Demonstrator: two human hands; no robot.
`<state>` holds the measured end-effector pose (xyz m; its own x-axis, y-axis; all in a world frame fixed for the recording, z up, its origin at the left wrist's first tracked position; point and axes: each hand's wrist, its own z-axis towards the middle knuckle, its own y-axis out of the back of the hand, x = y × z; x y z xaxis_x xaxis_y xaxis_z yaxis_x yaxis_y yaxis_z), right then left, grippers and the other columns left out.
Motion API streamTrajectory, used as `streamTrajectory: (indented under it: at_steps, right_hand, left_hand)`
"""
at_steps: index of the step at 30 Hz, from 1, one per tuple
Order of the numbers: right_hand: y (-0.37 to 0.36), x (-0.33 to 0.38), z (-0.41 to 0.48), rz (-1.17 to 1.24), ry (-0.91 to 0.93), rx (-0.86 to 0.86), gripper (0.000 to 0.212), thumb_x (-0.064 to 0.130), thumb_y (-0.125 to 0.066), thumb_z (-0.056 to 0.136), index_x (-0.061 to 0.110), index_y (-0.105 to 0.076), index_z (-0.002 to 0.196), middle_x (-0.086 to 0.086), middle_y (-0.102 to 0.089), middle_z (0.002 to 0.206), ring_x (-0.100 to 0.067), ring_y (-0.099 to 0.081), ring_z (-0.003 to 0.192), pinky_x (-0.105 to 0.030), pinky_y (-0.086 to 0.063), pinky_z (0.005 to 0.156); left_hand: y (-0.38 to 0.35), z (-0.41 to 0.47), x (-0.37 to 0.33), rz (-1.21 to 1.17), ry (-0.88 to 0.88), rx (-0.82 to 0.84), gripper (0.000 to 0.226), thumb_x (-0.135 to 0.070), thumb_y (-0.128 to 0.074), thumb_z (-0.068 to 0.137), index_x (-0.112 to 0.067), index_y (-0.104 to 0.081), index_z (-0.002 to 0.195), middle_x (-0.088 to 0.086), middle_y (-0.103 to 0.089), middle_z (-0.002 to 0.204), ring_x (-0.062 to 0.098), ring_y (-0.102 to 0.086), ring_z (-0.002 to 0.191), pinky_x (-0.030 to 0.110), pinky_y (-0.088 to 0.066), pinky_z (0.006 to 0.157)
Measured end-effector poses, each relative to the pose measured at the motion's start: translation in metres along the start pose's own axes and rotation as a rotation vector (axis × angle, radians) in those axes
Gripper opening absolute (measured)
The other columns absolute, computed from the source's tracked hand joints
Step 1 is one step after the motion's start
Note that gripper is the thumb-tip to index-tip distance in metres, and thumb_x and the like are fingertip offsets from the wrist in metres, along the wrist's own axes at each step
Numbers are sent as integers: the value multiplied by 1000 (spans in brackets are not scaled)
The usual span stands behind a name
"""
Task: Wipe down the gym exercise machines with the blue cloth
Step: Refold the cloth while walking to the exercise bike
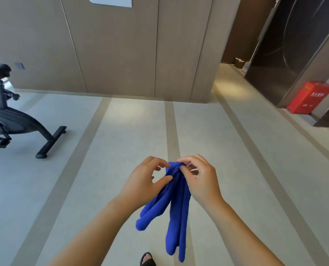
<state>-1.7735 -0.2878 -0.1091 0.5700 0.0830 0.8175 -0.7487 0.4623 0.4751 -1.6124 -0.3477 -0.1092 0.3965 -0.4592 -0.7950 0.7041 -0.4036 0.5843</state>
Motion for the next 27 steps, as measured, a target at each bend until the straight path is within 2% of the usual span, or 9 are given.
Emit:
streamTrajectory:
  at_steps: [2, 5, 8, 10, 16, 19, 23, 25, 27]
  right_hand:
    - [-11, -7, 47, 11, 9, 62, 42, 5, -62, 83, 47, -65, 80, 19, -61, 83, -6, -58, 76, -9, -44, 66]
    - [-32, -22, 116, 77, 11, 97, 35, 8, -64, 82, 42, -69, 79, 17, -60, 82, -8, -60, 76, -12, -47, 66]
    - [-56, -42, 178, 106, 3, 126, 29, 5, -67, 80, 33, -70, 77, 15, -61, 81, -7, -61, 75, -12, -46, 65]
    - [-72, -57, 219, 114, 4, 140, 27, 3, -67, 80, 31, -70, 78, 15, -61, 81, -5, -62, 76, -11, -46, 65]
    - [-129, -100, 366, 146, 104, 226, 32, 11, -72, 77, 38, -60, 93, 20, -57, 94, -5, -61, 81, -9, -46, 67]
    - [-147, -119, 449, 155, 120, 313, 32, 25, -72, 78, 40, -57, 103, 24, -53, 102, -5, -59, 89, -12, -49, 72]
    - [-173, -141, 562, 52, 183, 439, 35, 47, -64, 77, 40, -54, 110, 28, -47, 109, 3, -54, 100, -7, -44, 79]
    - [-191, -150, 612, 45, 174, 489, 30, 42, -64, 79, 40, -55, 107, 27, -52, 106, 3, -54, 97, -11, -46, 80]
    - [-212, -157, 655, 66, 177, 514, 18, 29, -61, 85, 38, -60, 101, 24, -60, 99, 0, -58, 91, -18, -50, 78]
  left_hand:
    - [11, 48, 8, 8, 8, -4, 19, -35, -64, 83, -43, -52, 95, -24, -54, 102, -12, -50, 98, 11, -47, 75]
    - [31, 118, 28, 34, 40, -23, 7, -29, -60, 87, -34, -56, 88, -22, -60, 94, -9, -55, 91, 14, -48, 75]
    - [47, 178, 51, 97, 100, -22, 6, -21, -55, 90, -25, -58, 85, -15, -61, 88, 2, -60, 88, 31, -53, 78]
    - [54, 218, 68, 153, 129, -29, 8, -20, -52, 91, -25, -56, 86, -10, -62, 91, 11, -61, 90, 36, -51, 81]
    - [83, 357, 125, 212, 148, -193, 9, -17, -49, 94, -24, -52, 89, -12, -55, 95, 12, -60, 88, 35, -50, 80]
    - [110, 427, 146, 224, 171, -267, 7, -18, -48, 95, -23, -52, 92, -14, -53, 95, 6, -57, 88, 30, -49, 80]
    - [142, 514, 171, 202, 199, -353, 8, -16, -48, 94, -21, -54, 92, -16, -54, 94, -2, -54, 88, 26, -48, 79]
    - [153, 554, 185, 172, 216, -405, 8, -13, -49, 94, -20, -53, 92, -11, -56, 96, 2, -55, 90, 28, -50, 80]
    - [165, 585, 204, 167, 243, -440, 10, -14, -49, 93, -23, -51, 89, -11, -56, 95, 4, -56, 91, 30, -51, 79]
